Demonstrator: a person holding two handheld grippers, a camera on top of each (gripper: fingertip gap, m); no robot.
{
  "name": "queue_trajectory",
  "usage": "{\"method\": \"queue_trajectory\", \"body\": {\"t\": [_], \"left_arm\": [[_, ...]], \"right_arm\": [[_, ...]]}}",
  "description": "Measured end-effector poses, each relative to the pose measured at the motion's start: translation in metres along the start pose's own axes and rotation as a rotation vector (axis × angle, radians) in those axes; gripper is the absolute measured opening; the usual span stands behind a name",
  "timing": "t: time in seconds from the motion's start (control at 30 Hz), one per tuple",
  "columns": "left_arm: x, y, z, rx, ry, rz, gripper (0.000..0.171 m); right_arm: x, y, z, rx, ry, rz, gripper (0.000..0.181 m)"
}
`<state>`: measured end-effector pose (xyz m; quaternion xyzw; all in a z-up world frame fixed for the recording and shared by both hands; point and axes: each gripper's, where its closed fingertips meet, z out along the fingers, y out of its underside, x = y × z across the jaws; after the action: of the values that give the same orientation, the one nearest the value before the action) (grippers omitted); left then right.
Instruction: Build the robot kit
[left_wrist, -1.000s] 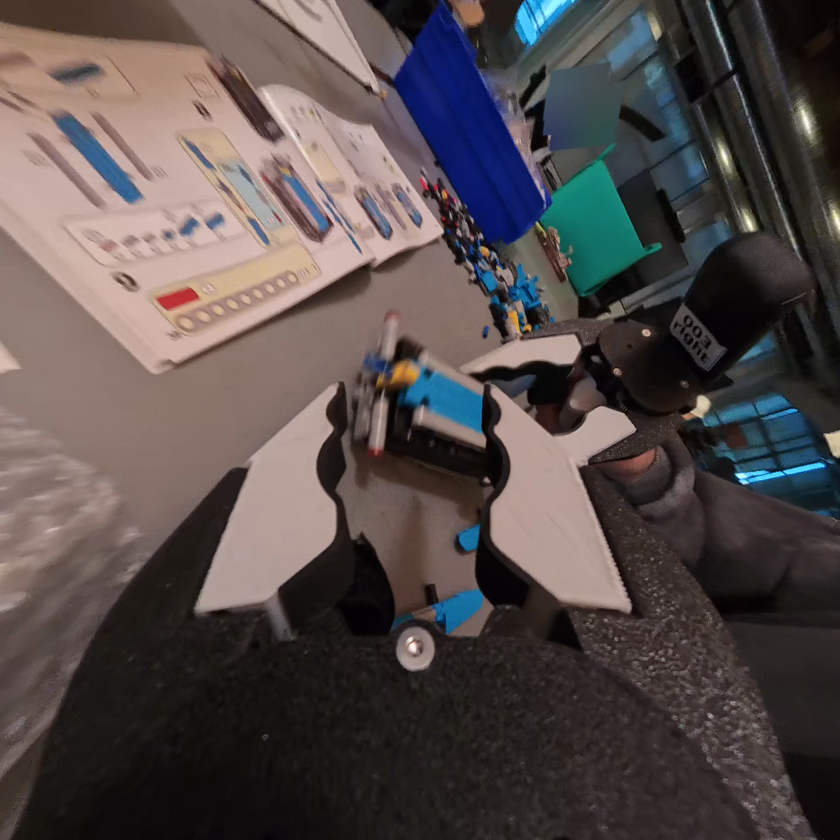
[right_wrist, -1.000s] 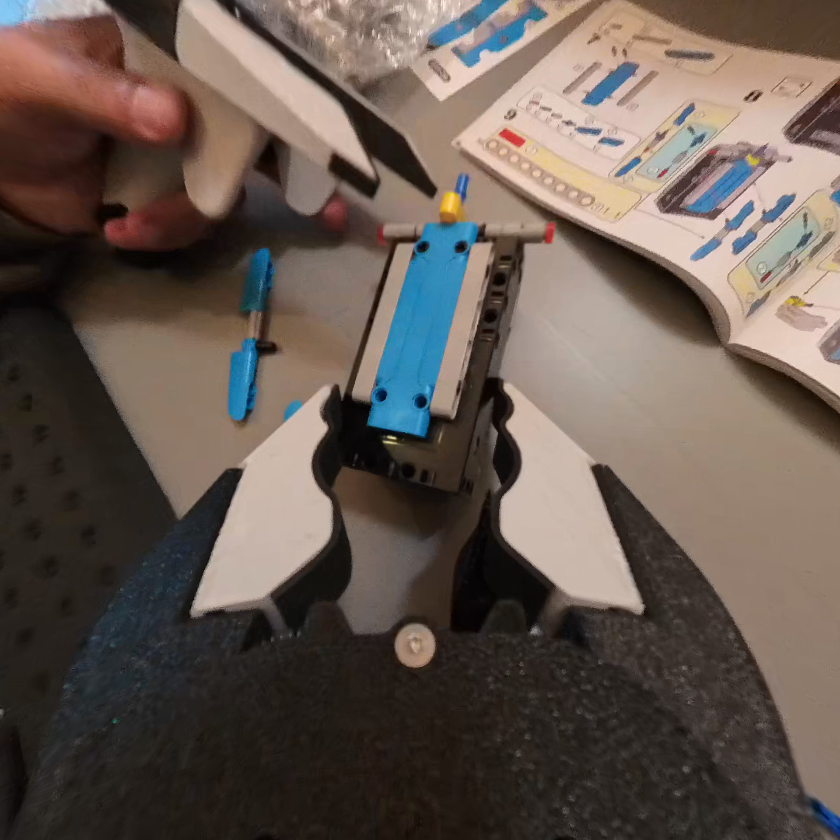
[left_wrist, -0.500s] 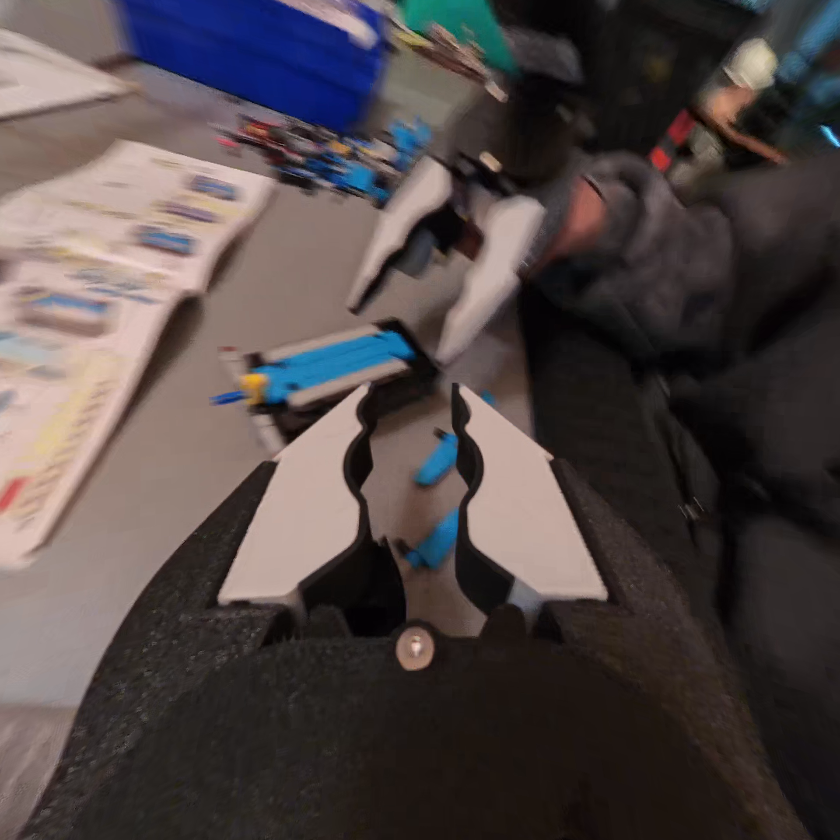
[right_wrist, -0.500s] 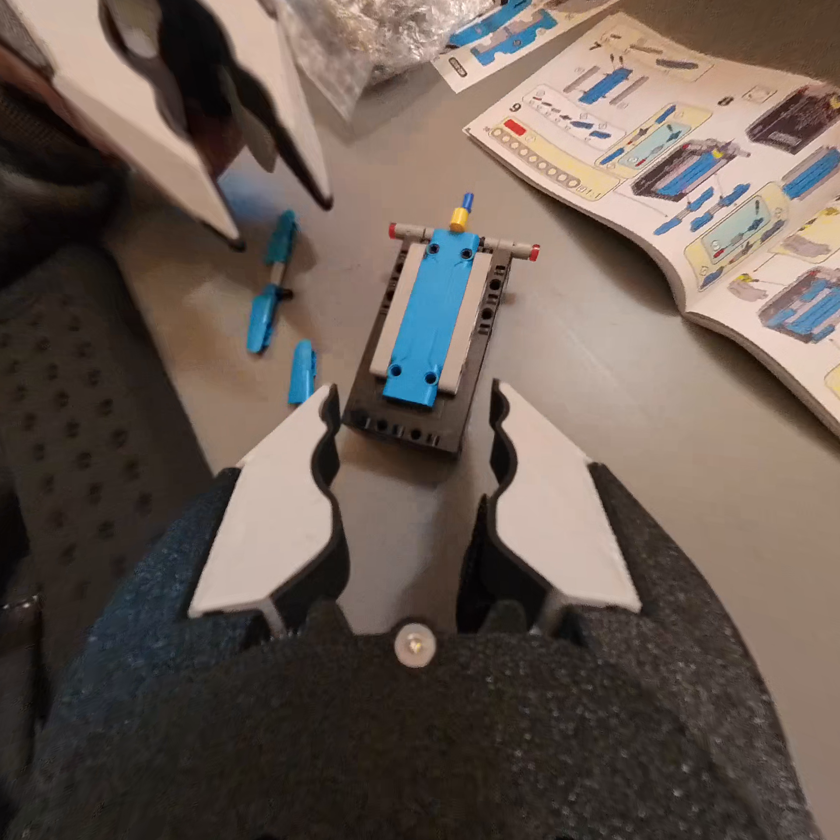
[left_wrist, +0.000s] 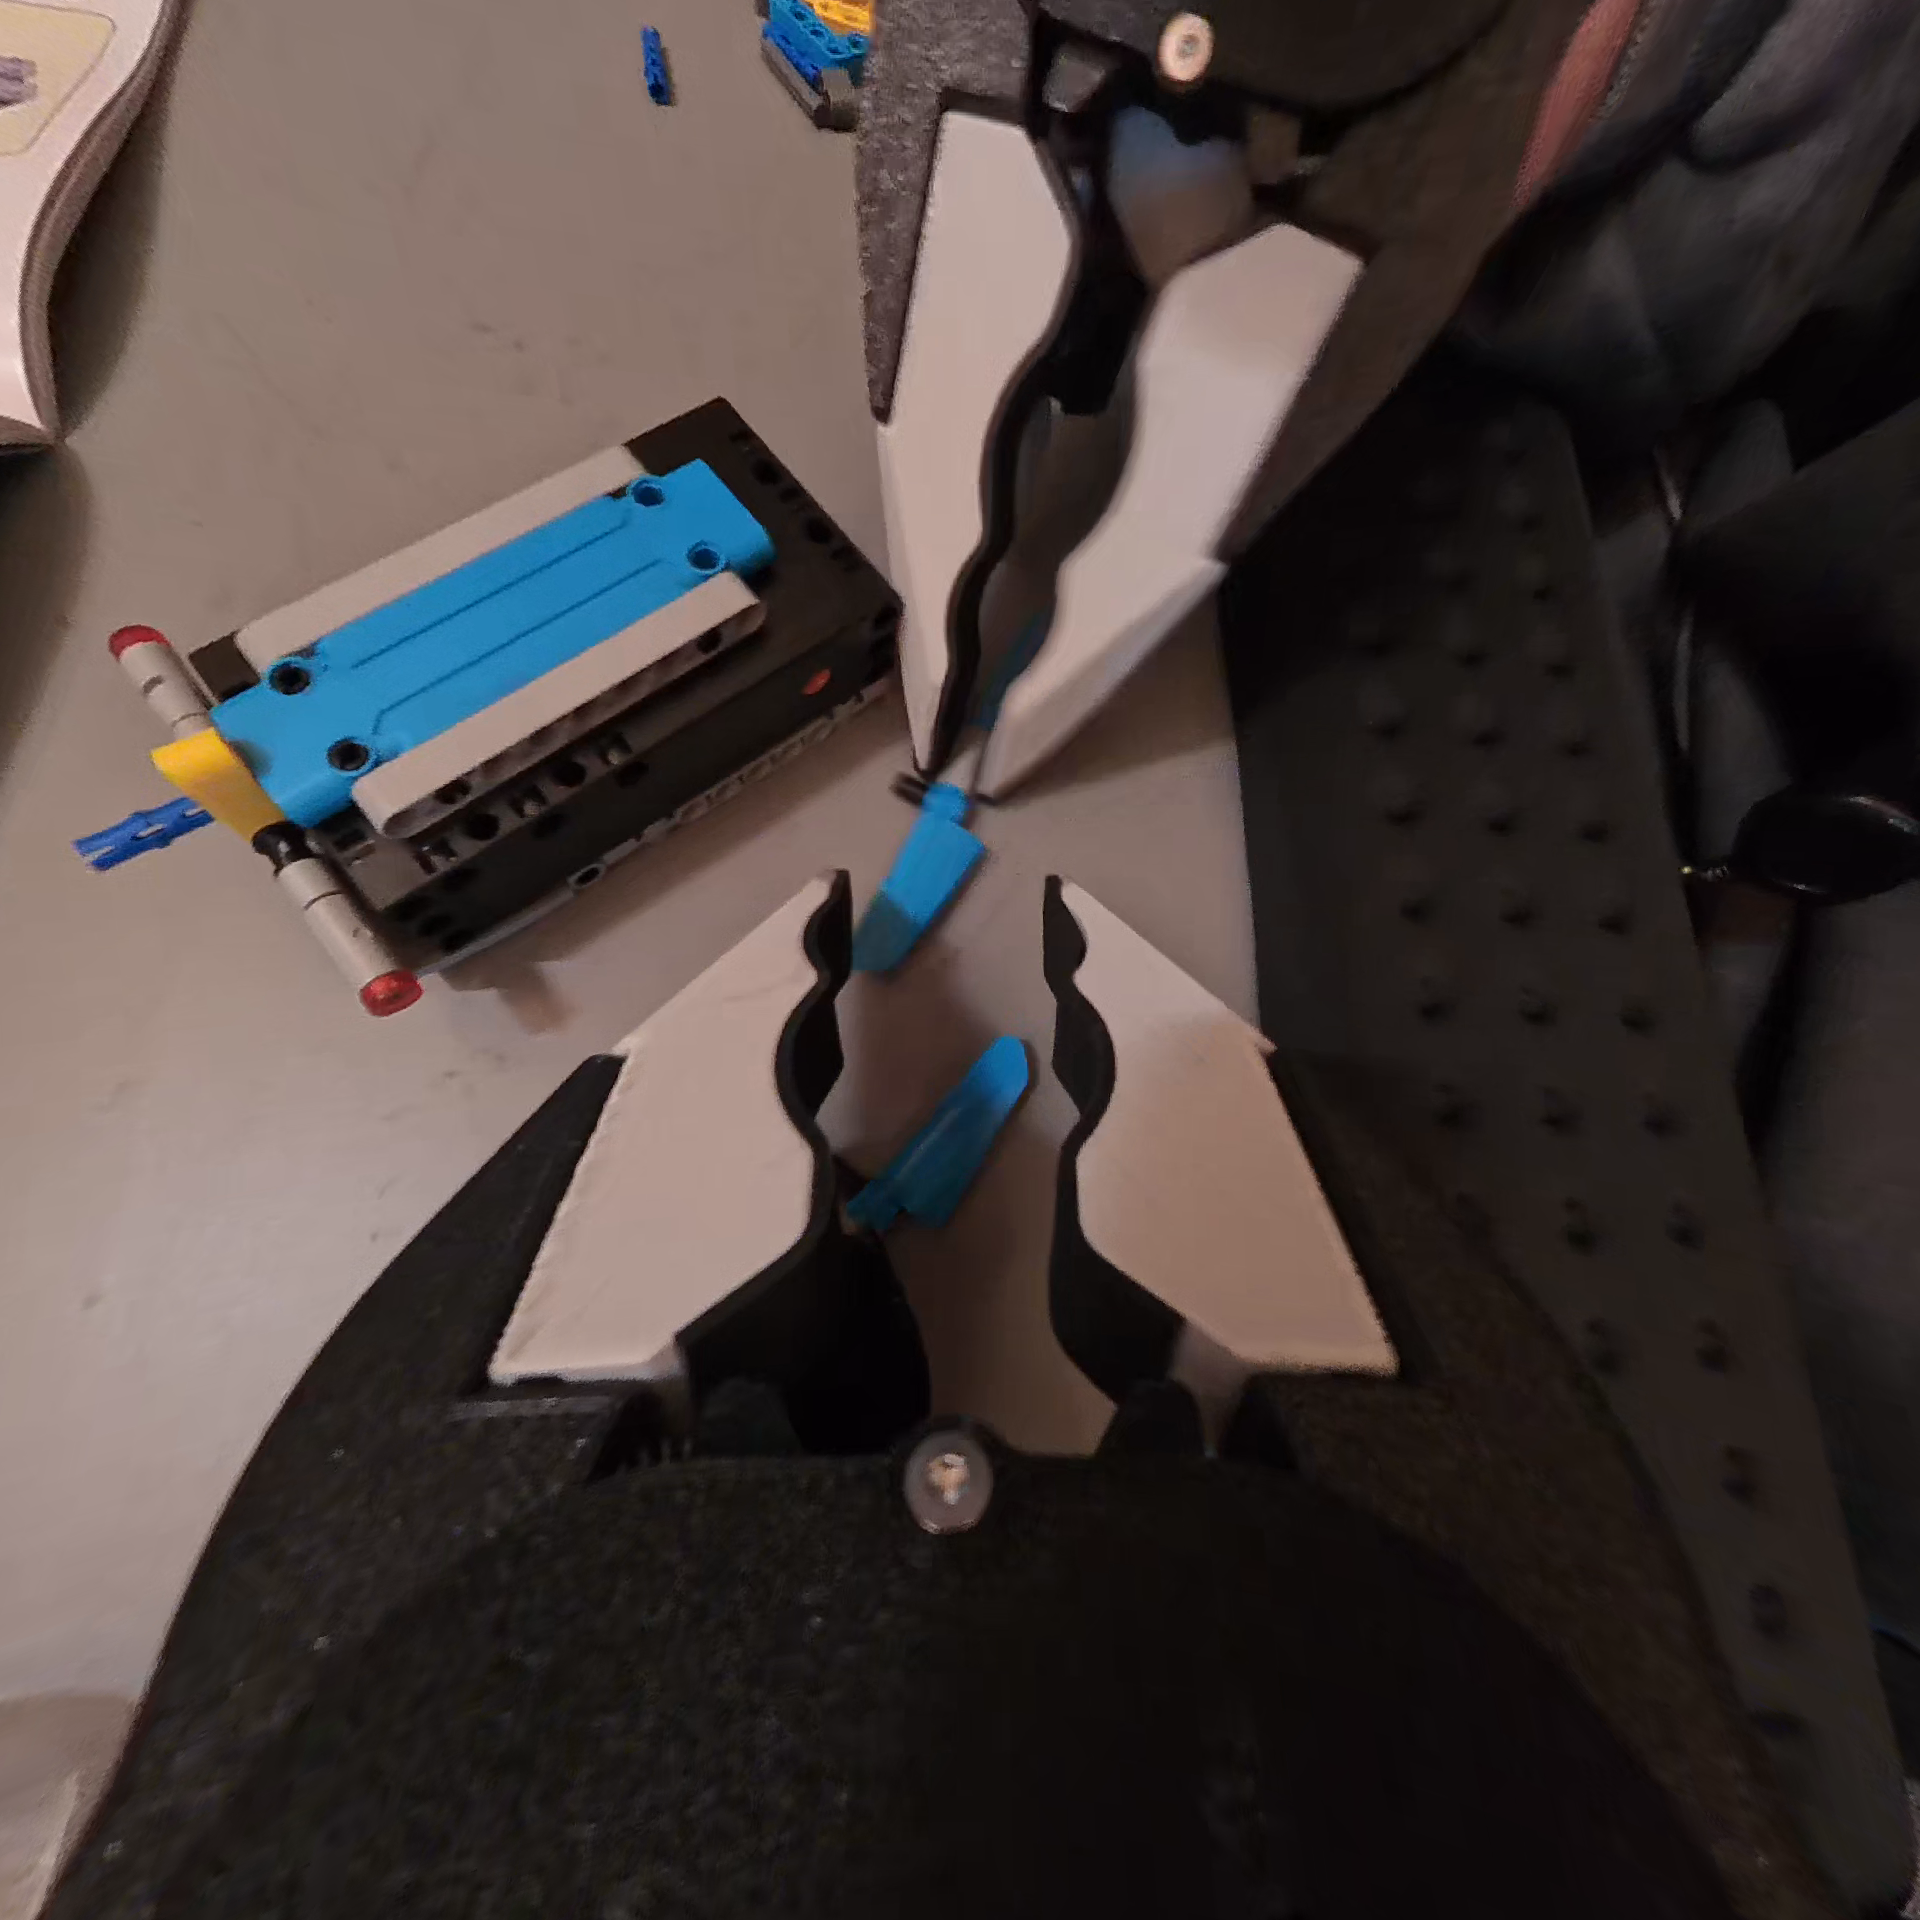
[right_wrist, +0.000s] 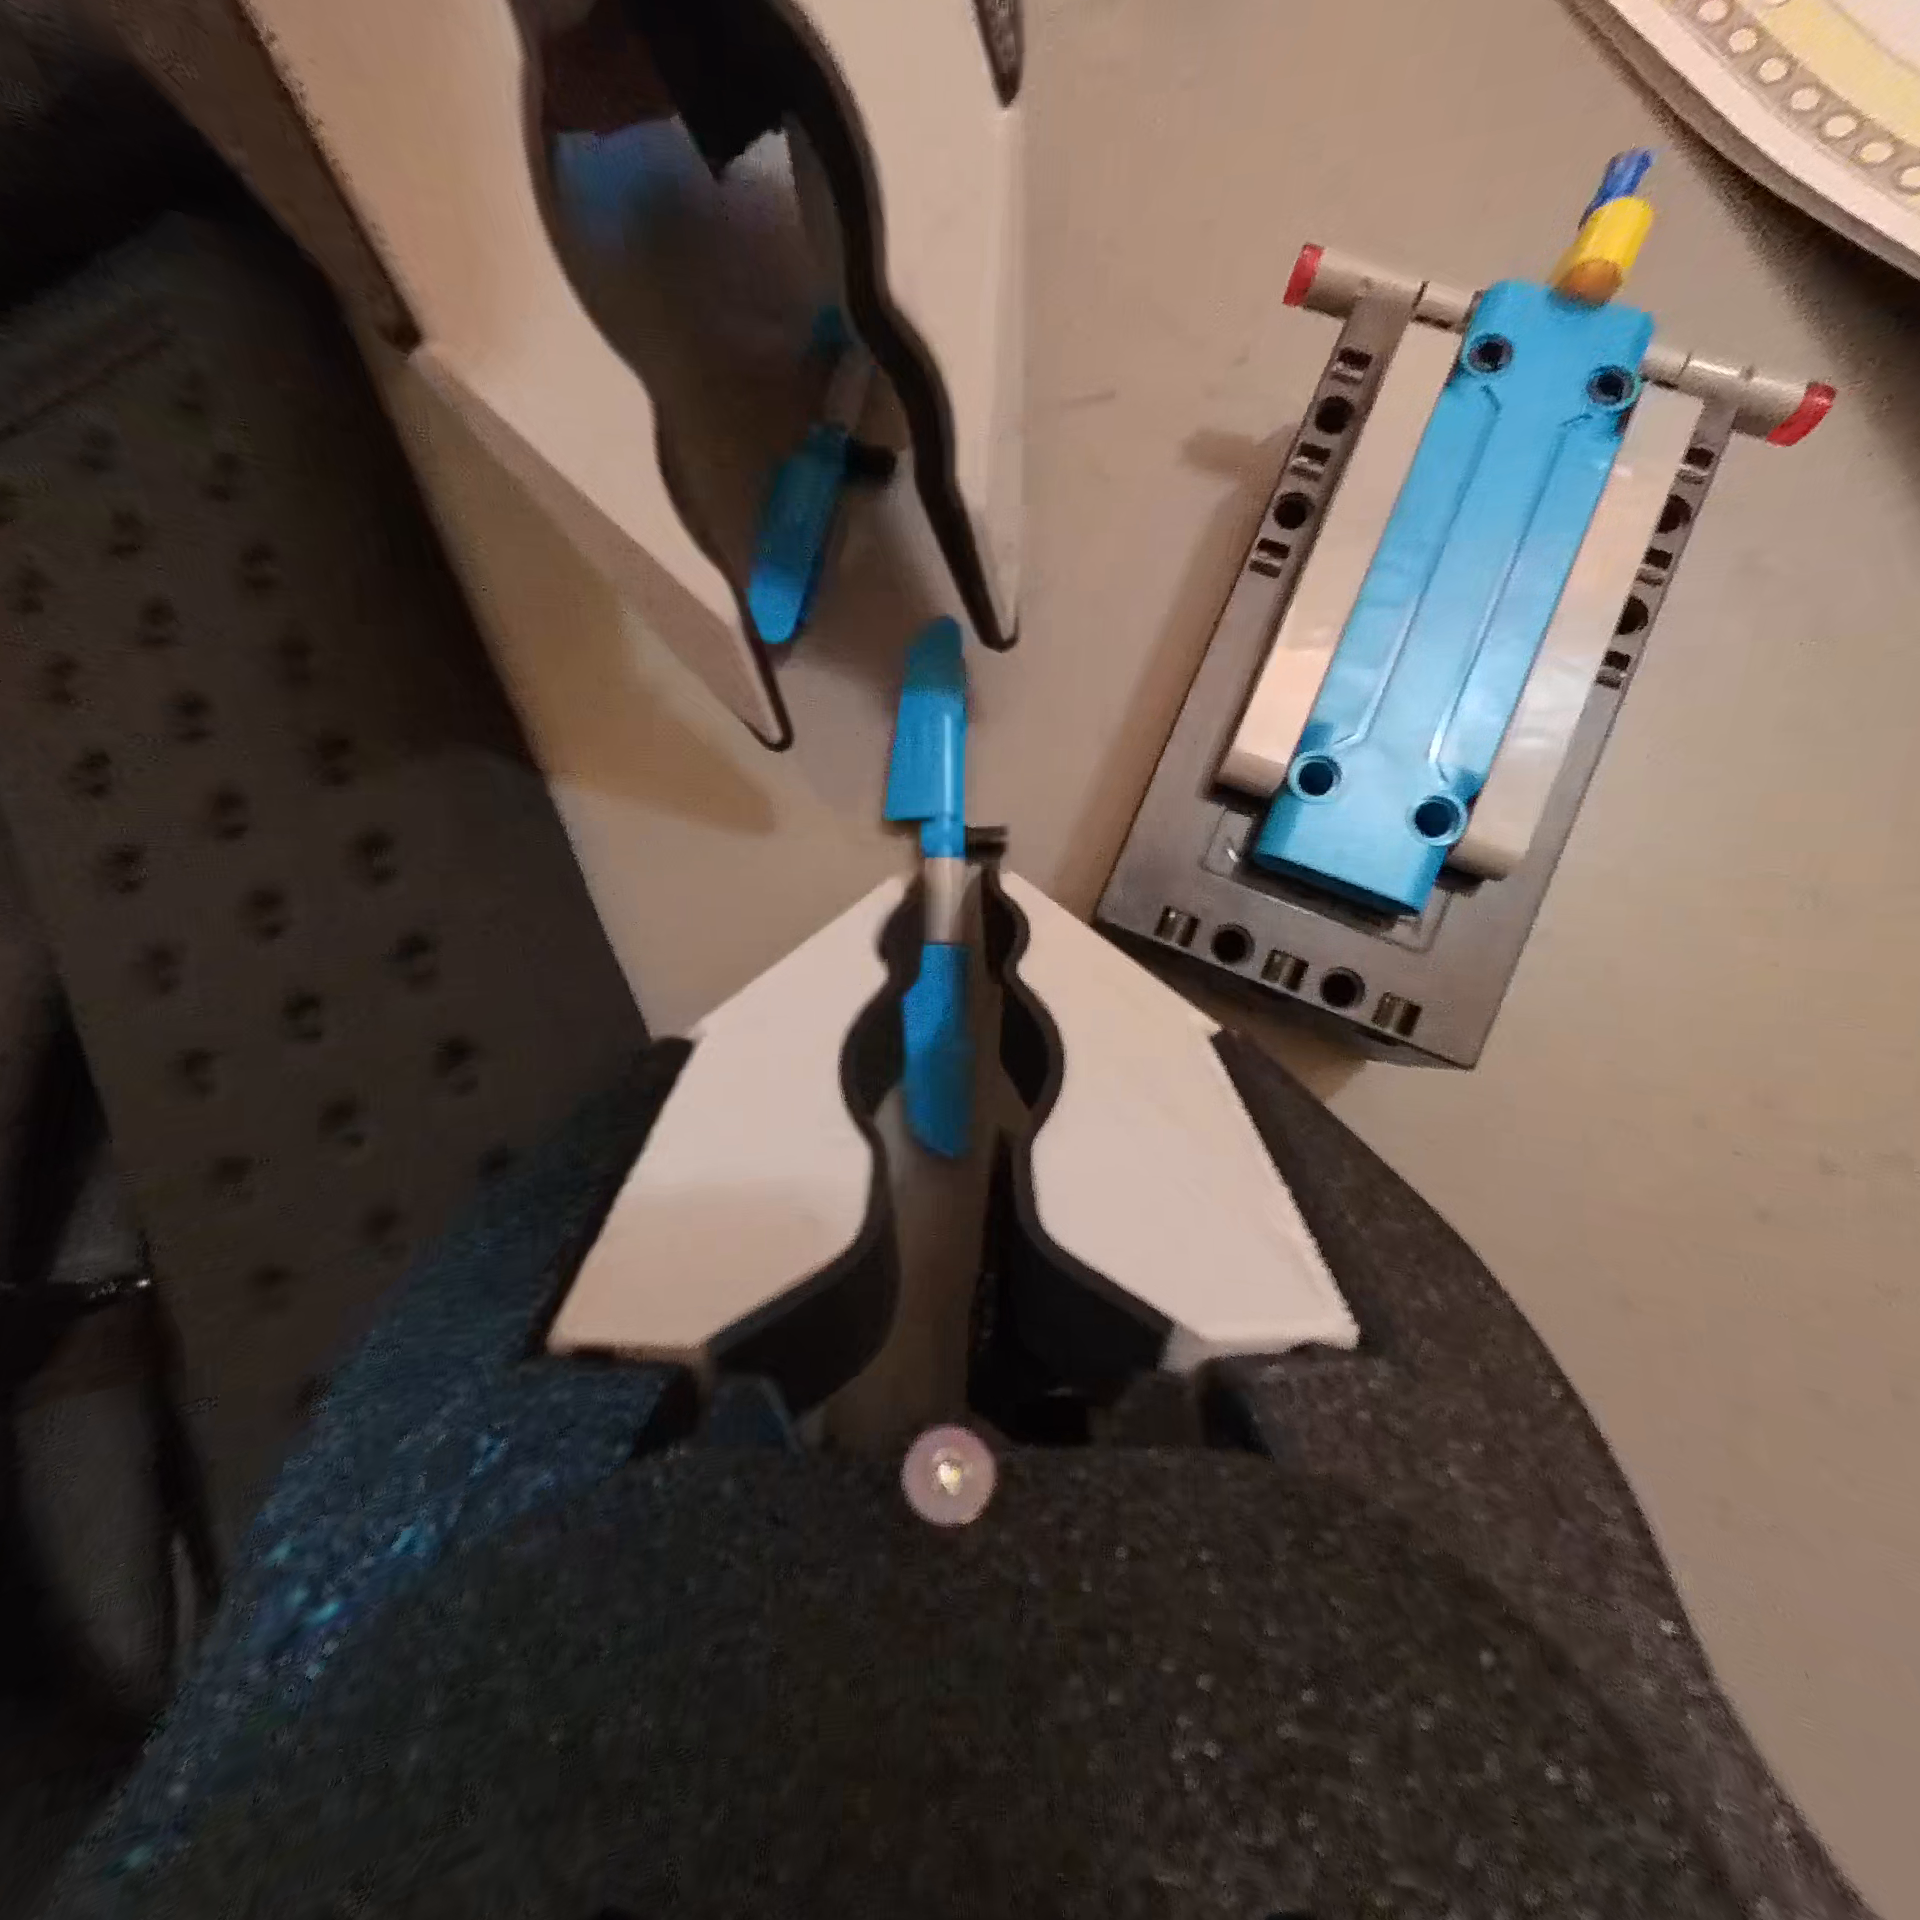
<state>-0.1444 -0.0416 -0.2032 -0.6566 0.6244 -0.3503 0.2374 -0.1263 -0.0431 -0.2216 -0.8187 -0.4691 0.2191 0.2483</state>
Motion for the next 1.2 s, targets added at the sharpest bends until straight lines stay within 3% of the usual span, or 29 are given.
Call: {"method": "queue_trajectory", "body": {"t": [0.1,0.23,0.3,0.37,0.47,0.53,0.67,0.87,0.9,1.1,1.2], "left_arm": [[0.002,-0.001,0.001,-0.013,-0.057,0.093,0.036],[0.009,-0.004,0.000,-0.060,-0.207,0.360,0.034],[0.015,-0.016,-0.004,-0.029,-0.250,0.460,0.011],[0.018,-0.023,-0.008,-0.009,-0.233,0.480,0.009],[0.023,-0.026,-0.011,0.016,-0.111,0.386,0.008],[0.020,-0.018,-0.012,-0.055,-0.024,0.274,0.007],[0.009,-0.015,-0.015,-0.148,-0.020,0.242,0.007],[0.015,-0.021,-0.012,-0.189,-0.029,0.297,0.007],[0.017,-0.020,-0.011,-0.194,-0.023,0.301,0.007],[0.011,-0.028,-0.014,-0.139,-0.067,0.274,0.008],[-0.021,-0.037,-0.030,-0.045,-0.197,0.160,0.038]], "right_arm": [[-0.002,0.001,-0.004,-0.026,-0.082,0.066,0.007],[-0.017,-0.016,-0.029,0.106,-0.423,0.288,0.006],[-0.026,-0.018,-0.040,0.132,-0.595,0.349,0.006],[-0.026,-0.021,-0.044,0.174,-0.625,0.327,0.006],[-0.022,-0.028,-0.051,0.241,-0.527,0.176,0.007],[-0.016,-0.033,-0.055,0.279,-0.330,-0.028,0.023],[-0.021,-0.037,-0.055,0.234,-0.080,-0.297,0.026],[-0.015,-0.030,-0.035,0.085,0.005,-0.362,0.017],[-0.017,-0.030,-0.035,0.085,0.004,-0.376,0.009],[-0.012,-0.034,-0.039,0.086,0.026,-0.368,0.007],[0.013,-0.038,-0.053,0.128,0.057,-0.271,0.007]]}}
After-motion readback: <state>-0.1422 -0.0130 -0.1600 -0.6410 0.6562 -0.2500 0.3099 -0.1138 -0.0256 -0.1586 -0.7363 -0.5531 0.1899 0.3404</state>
